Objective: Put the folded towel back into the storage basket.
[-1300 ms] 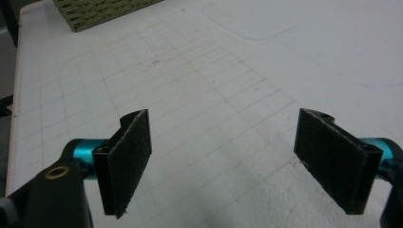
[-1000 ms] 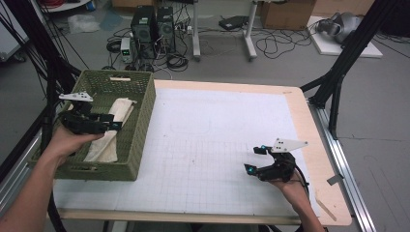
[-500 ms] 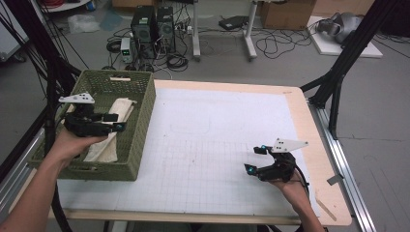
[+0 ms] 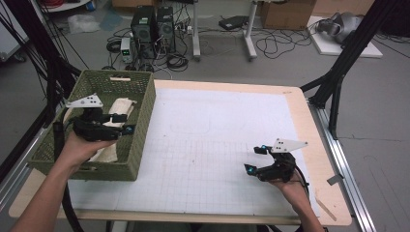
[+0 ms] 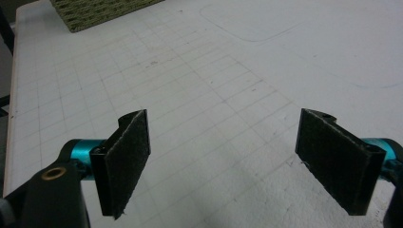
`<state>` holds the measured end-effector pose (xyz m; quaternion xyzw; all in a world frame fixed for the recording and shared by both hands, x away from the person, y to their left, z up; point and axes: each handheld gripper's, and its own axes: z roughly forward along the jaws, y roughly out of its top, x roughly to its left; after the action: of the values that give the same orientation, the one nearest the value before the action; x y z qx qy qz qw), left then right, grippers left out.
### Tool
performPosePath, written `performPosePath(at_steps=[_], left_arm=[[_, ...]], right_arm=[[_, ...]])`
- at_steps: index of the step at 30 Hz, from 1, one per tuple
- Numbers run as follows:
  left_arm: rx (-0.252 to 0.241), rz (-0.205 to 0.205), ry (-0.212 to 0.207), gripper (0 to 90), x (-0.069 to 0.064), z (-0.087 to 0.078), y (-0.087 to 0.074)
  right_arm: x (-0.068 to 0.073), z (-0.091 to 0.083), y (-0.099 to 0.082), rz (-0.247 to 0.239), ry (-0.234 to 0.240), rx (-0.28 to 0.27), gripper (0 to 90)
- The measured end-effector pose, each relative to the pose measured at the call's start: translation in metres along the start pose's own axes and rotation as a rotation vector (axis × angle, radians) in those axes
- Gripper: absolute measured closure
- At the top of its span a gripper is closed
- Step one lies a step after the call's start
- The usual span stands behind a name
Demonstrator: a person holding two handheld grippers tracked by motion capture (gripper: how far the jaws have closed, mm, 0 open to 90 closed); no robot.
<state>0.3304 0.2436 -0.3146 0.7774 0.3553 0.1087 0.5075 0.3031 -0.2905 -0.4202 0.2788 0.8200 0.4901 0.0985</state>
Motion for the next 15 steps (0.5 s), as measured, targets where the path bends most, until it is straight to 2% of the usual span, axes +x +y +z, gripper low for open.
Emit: performPosePath(at_steps=[15], left_arm=[[-0.028, 0.049, 0.012, 35.6, -0.034, 0.012, 0.002]], right_arm=[[0.002, 0.003, 0.002, -0.011, -0.007, 0.003, 17.2]])
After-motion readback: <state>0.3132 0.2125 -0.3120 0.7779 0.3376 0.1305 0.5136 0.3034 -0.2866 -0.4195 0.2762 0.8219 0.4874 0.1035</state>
